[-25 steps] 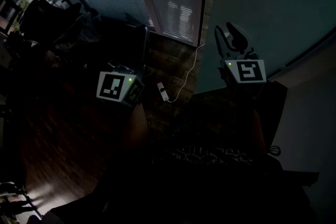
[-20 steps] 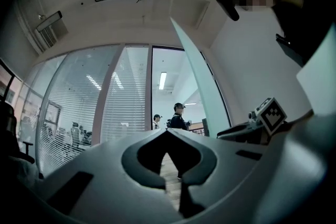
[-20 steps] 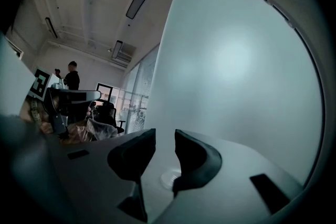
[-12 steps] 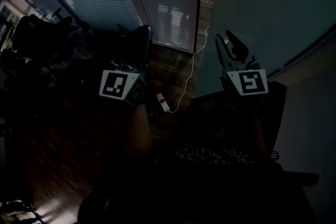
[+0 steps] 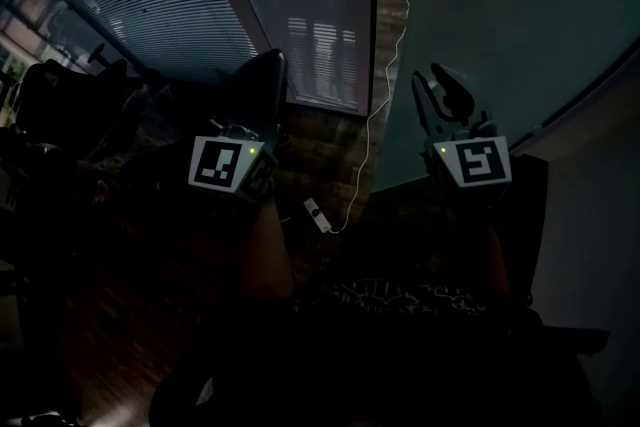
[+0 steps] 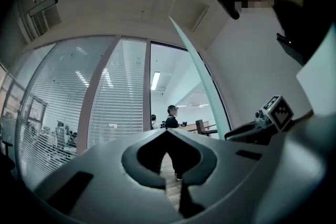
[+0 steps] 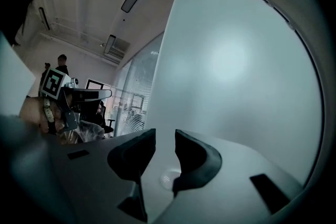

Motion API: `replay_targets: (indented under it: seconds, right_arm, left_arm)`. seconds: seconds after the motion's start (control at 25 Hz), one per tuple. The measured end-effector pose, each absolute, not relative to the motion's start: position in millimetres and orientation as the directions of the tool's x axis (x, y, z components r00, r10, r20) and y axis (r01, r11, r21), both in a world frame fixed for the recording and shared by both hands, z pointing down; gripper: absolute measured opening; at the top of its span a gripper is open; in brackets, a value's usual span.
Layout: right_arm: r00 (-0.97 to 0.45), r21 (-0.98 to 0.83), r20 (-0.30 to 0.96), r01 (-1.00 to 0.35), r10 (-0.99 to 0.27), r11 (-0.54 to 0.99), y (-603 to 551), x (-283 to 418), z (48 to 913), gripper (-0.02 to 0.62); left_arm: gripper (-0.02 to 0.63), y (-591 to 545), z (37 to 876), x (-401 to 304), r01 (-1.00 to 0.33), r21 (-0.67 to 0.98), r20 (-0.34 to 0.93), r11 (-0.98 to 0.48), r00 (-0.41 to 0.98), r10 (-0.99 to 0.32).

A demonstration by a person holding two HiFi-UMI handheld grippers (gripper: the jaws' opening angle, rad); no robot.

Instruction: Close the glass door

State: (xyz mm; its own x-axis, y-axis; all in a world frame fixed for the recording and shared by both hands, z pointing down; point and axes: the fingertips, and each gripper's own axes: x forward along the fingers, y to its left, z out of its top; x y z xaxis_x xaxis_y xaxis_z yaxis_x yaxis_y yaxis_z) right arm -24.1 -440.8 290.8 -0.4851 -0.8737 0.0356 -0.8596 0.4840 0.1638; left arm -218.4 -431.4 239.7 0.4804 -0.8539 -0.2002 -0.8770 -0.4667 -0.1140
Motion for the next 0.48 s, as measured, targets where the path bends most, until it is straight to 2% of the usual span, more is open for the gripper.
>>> replay_targets:
  seconds: [0.48]
  right_arm:
    - [-0.468,0.141,0.016,-0.874,-0.883,0.466,-458.6,-24.8,306.3,0.118]
  left_arm:
    - [0.002,-437.7,263.8,-225.4,-0.876,-0.117,-0.194,-0.468,0.482,-0.854]
